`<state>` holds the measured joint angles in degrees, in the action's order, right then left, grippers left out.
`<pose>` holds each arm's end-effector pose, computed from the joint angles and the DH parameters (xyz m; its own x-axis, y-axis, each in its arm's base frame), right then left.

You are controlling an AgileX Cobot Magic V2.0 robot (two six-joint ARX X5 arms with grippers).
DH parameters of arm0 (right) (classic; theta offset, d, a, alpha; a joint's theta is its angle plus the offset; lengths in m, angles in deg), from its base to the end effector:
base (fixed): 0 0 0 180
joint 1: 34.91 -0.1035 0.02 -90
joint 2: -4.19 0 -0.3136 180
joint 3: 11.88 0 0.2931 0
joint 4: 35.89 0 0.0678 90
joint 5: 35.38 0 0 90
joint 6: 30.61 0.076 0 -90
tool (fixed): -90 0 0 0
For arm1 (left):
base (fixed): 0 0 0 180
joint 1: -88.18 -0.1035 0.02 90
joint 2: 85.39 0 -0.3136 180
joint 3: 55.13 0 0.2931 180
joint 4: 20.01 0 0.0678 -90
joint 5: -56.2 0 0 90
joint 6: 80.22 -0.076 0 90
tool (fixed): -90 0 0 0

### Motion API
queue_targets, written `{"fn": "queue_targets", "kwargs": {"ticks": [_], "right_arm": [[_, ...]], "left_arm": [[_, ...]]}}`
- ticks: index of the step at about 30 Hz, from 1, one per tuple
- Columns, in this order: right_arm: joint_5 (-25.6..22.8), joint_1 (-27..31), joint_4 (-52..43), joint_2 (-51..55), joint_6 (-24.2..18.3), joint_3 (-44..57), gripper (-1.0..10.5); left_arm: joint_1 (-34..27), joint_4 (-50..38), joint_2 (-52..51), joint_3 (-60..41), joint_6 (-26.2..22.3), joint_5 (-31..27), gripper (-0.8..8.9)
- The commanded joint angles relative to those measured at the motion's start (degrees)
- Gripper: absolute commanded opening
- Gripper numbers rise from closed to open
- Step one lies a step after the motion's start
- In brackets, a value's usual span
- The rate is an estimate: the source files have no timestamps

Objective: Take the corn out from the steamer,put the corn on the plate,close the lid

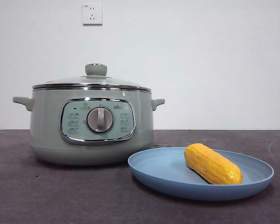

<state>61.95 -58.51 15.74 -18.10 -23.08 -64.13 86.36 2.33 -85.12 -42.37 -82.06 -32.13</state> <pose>0.1032 0.0557 0.3159 0.7936 0.4859 -0.3662 -0.4570 0.8734 0.1685 0.1342 0.0020 0.1438 0.9853 0.0022 -0.1710 0.0024 0.9996 0.0267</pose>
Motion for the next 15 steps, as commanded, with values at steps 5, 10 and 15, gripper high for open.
{"fn": "queue_targets", "kwargs": {"ticks": [5,10,15], "right_arm": [[0.24,13.05,-20.52,10.25,-2.45,16.5,0.0],[-0.37,16.55,-31.98,16.46,-2.69,29.14,0.0],[-0.39,17.27,-35.01,21.16,-2.64,37.7,0.0]], "left_arm": [[-0.15,-0.26,-0.11,-0.79,0.57,-0.07,-0.04],[-0.15,-0.24,-0.11,-0.79,0.57,-0.07,-0.04],[-0.15,-0.24,-0.11,-0.79,0.57,-0.07,-0.04]]}}
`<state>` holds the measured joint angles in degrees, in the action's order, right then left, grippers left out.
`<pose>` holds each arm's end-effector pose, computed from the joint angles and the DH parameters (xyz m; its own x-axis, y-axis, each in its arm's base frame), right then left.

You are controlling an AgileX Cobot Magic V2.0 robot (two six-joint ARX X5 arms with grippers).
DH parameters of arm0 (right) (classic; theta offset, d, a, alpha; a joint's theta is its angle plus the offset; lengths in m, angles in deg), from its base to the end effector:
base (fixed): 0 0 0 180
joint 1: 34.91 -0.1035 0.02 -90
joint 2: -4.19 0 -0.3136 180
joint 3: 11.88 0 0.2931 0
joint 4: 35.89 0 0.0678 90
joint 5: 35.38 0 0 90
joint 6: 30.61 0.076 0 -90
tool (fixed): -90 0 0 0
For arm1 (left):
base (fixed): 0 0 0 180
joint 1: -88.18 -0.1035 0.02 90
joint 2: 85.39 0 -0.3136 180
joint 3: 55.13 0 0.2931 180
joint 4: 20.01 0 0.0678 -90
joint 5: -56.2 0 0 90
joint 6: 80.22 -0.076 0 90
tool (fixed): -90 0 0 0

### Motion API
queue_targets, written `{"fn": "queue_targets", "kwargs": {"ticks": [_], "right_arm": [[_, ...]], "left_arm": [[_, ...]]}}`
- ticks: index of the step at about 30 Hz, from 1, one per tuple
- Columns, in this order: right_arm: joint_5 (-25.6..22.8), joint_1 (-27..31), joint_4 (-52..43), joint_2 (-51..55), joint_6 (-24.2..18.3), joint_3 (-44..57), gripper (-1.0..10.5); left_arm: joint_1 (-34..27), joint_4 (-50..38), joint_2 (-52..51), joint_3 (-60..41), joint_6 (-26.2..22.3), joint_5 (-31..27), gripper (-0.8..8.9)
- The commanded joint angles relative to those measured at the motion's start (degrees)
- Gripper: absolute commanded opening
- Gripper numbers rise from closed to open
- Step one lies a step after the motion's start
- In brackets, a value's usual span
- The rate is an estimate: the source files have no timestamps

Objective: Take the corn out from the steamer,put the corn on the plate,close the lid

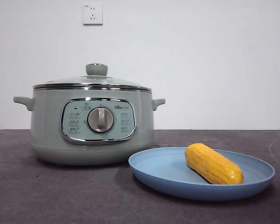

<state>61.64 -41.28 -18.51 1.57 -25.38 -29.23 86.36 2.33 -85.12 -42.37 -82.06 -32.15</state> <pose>0.1314 0.0240 0.1857 0.9718 0.2315 -0.0459 -0.2263 0.9692 0.0967 0.1342 0.0021 0.1438 0.9853 0.0025 -0.1710 0.0021 0.9996 0.0267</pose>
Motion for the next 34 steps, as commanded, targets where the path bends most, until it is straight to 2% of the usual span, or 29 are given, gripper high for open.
{"fn": "queue_targets", "kwargs": {"ticks": [1,7,34], "right_arm": [[-0.04,0.04,-0.77,2.14,-0.35,3.83,0.0],[-0.02,0.04,4.37,2.54,-0.42,5.27,0.0],[0.11,0.0,4.13,2.51,0.22,5.27,0.0]], "left_arm": [[-0.15,-0.24,-0.11,-0.79,0.57,-0.04,-0.04],[-0.15,-0.24,-0.11,-0.79,0.57,-0.04,-0.04],[-0.15,-0.24,-0.11,-0.79,0.57,-0.04,-0.04]]}}
